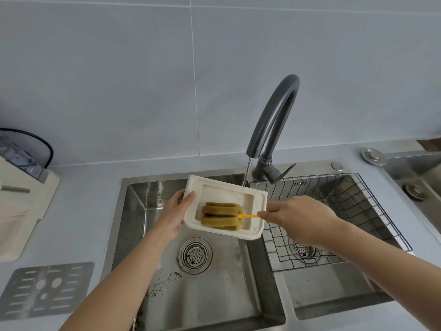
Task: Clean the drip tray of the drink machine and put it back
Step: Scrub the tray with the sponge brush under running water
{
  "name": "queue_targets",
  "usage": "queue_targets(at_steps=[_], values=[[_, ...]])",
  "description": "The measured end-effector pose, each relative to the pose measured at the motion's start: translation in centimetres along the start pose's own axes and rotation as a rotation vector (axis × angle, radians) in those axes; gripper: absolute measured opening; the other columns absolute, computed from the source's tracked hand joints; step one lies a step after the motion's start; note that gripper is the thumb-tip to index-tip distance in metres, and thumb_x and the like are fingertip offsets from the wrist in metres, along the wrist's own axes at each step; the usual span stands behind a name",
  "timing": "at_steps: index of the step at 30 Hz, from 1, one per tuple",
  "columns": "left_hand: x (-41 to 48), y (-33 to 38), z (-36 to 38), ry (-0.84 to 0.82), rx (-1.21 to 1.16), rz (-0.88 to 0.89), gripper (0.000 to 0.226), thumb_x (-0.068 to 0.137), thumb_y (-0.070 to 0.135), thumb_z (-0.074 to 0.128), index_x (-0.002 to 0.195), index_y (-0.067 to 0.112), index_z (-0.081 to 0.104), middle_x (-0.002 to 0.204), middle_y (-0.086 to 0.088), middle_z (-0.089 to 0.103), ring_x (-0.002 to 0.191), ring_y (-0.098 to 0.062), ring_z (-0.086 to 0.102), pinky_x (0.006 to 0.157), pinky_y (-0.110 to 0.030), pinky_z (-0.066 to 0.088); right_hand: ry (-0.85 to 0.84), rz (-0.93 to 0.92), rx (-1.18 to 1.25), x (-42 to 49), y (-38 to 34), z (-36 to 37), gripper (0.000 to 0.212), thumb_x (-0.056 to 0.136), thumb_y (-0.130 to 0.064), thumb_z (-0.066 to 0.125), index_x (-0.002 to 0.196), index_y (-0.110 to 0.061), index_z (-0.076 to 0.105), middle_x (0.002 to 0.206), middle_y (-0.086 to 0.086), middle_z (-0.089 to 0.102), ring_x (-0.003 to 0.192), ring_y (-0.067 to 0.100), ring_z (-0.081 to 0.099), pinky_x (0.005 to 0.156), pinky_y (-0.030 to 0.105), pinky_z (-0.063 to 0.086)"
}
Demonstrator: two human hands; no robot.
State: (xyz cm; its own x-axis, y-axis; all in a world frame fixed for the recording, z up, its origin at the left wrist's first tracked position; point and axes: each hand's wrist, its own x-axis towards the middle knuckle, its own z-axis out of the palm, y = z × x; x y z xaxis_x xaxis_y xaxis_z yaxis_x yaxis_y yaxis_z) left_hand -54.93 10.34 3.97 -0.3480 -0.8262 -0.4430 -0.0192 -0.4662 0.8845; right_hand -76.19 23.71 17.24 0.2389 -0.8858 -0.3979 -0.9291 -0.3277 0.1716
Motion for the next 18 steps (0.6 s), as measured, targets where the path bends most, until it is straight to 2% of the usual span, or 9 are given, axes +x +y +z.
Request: queue_targets(at_steps=[4, 6, 9, 12, 14, 18], values=[[0.0, 0.2, -0.4, -0.029, 0.042, -0.021, 0.024, 0.088, 0.032, 0.052, 0.109, 0.020, 0.055, 0.102, -0.006, 0.062, 0.096, -0.028, 0.058, 0.094, -0.051, 0.046, 0.075, 0.008, 0.059, -0.4, 0.5, -0.1, 0.063, 0.088, 0.002, 0.036, 0.143, -0.027, 0.028, 0.127, -0.005, 0.052, 0.096, 0.029, 0.058, 0.068, 0.034, 0.040], [0.0, 0.2, -0.2, -0.057, 0.062, -0.034, 0.029, 0.089, 0.031, 0.051, 0.114, 0.016, 0.055, 0.098, -0.006, 0.063, 0.091, -0.026, 0.059, 0.087, -0.048, 0.048, 0.129, 0.022, 0.097, -0.6, 0.9, -0.1, 0.064, 0.087, 0.002, 0.037, 0.143, -0.028, 0.030, 0.121, -0.004, 0.056, 0.092, 0.029, 0.059, 0.064, 0.031, 0.035], [-0.1, 0.0, 0.5, -0.114, 0.077, -0.069, 0.020, 0.091, 0.030, 0.050, 0.104, 0.017, 0.058, 0.091, -0.005, 0.064, 0.083, -0.022, 0.059, 0.073, -0.038, 0.049, 0.136, 0.034, 0.106, -0.8, 1.6, -0.2, 0.063, 0.087, 0.000, 0.038, 0.141, -0.031, 0.033, 0.116, -0.004, 0.057, 0.094, 0.028, 0.059, 0.065, 0.030, 0.033], [0.2, -0.7, 1.1, -0.187, 0.055, -0.156, 0.026, 0.089, 0.035, 0.050, 0.103, 0.016, 0.061, 0.094, -0.007, 0.064, 0.089, -0.026, 0.059, 0.082, -0.042, 0.048, 0.114, -0.012, 0.103, -1.2, 1.9, 0.2, 0.059, 0.087, 0.000, 0.040, 0.137, -0.030, 0.040, 0.109, -0.004, 0.061, 0.087, 0.029, 0.060, 0.063, 0.033, 0.039], [0.5, -1.0, 1.6, -0.231, 0.042, -0.208, 0.033, 0.088, 0.038, 0.050, 0.106, 0.013, 0.061, 0.095, -0.008, 0.065, 0.092, -0.028, 0.058, 0.085, -0.044, 0.047, 0.085, -0.024, 0.082, -1.6, 2.1, 0.4, 0.059, 0.087, 0.000, 0.040, 0.139, -0.029, 0.037, 0.113, -0.005, 0.060, 0.089, 0.029, 0.060, 0.066, 0.034, 0.042], [1.0, -0.9, 3.3, -0.306, 0.032, -0.243, 0.042, 0.087, 0.039, 0.049, 0.115, 0.009, 0.058, 0.100, -0.011, 0.064, 0.095, -0.028, 0.059, 0.084, -0.043, 0.049, 0.057, -0.008, 0.029, -2.2, 2.7, -0.2, 0.057, 0.090, -0.004, 0.039, 0.141, -0.029, 0.033, 0.120, -0.007, 0.056, 0.096, 0.028, 0.059, 0.066, 0.030, 0.035]])
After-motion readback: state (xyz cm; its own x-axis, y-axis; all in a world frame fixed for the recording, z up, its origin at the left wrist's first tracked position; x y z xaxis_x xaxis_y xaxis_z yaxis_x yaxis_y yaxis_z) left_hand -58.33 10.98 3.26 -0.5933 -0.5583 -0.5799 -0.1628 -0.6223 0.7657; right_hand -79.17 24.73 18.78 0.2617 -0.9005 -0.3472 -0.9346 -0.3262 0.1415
